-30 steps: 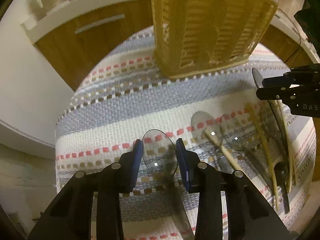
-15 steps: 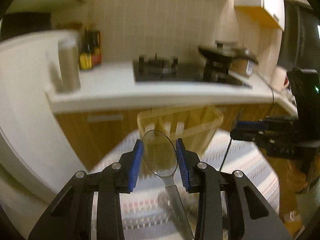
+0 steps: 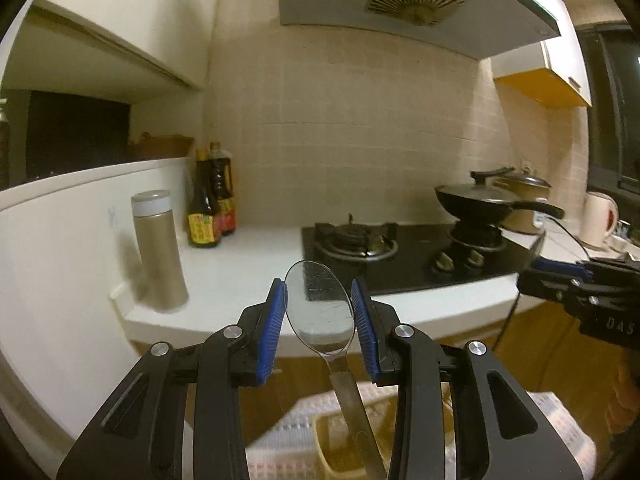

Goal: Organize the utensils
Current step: 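Lift the clear spoon with the left gripper and drop it into the tan caddy, then lower the left gripper and grasp another clear plastic spoon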

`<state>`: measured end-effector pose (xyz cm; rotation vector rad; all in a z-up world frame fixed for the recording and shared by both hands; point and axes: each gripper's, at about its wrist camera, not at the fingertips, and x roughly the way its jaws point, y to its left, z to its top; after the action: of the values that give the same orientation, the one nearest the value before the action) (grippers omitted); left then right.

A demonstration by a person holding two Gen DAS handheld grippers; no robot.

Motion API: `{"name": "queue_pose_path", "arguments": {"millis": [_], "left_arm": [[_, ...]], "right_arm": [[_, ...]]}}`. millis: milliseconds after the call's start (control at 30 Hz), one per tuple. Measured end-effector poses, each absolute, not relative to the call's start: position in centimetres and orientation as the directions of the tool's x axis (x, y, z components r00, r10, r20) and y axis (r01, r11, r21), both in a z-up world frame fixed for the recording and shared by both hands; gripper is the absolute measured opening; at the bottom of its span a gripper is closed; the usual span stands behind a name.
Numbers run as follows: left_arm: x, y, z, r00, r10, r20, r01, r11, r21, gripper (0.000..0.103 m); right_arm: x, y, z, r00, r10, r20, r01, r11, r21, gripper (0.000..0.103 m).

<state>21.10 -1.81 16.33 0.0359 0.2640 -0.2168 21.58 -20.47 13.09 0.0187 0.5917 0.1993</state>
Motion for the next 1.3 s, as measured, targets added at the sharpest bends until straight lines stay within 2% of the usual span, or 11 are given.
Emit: {"name": "queue_pose_path", "arguments": {"millis": [100, 267, 700, 733, 767, 800, 867, 900, 1000, 1167, 1300], "left_arm": [[22.3, -1.9, 14.9, 0.961, -0.161, -0.226, 0.171, 0.985, 0.023, 0.032], [23.5, -1.8, 12.3, 0.965, -0.136, -0.225, 0.145, 0.989, 0.024, 0.032], [23.3, -1.6, 9.0, 0.94, -0.184, -0.288, 0.201, 0.979, 0.03, 0.034], [23.1, -1.5, 9.0, 0.936, -0.196, -0.292, 0.212, 0.977, 0.022, 0.036], [23.0, -1.4, 9.0, 0.933, -0.206, -0.297, 0.219, 0.976, 0.014, 0.045], [22.7, -1.1, 9.1, 0.929, -0.213, -0.302, 0.225, 0.974, 0.006, 0.048], [22.1, -0.7, 9.4, 0.924, -0.228, -0.307, 0.236, 0.972, -0.009, 0.049], [21.9, -0.6, 9.5, 0.92, -0.236, -0.313, 0.243, 0.97, -0.018, 0.05], [21.0, 0.1, 10.0, 0.901, -0.275, -0.335, 0.271, 0.961, -0.06, 0.052], [19.2, 0.9, 10.7, 0.876, -0.313, -0.366, 0.299, 0.949, -0.097, 0.053], [17.7, 1.2, 10.9, 0.83, -0.35, -0.435, 0.331, 0.936, -0.121, 0.053]], "right_arm": [[22.8, -20.0, 11.0, 0.808, 0.148, -0.57, -0.161, 0.987, 0.028, 0.029], [24.0, -20.0, 7.8, 0.772, 0.141, -0.62, -0.16, 0.987, 0.026, 0.029], [24.2, -19.5, 3.8, 0.693, 0.162, -0.702, -0.178, 0.983, 0.051, 0.029], [24.1, -19.6, 3.8, 0.683, 0.176, -0.709, -0.183, 0.981, 0.067, 0.029], [24.1, -19.7, 3.8, 0.679, 0.182, -0.711, -0.185, 0.98, 0.074, 0.029], [23.9, -19.9, 3.9, 0.674, 0.187, -0.715, -0.185, 0.979, 0.082, 0.03], [23.7, -20.0, 4.0, 0.663, 0.196, -0.722, -0.187, 0.978, 0.094, 0.03], [23.5, -20.1, 4.1, 0.659, 0.204, -0.723, -0.189, 0.977, 0.103, 0.033], [22.7, -20.5, 4.6, 0.656, 0.221, -0.721, -0.186, 0.974, 0.129, 0.054], [21.0, -20.6, 5.6, 0.645, 0.238, -0.727, -0.187, 0.971, 0.152, 0.054], [19.7, -20.6, 6.0, 0.605, 0.27, -0.749, -0.193, 0.962, 0.191, 0.054]]}}
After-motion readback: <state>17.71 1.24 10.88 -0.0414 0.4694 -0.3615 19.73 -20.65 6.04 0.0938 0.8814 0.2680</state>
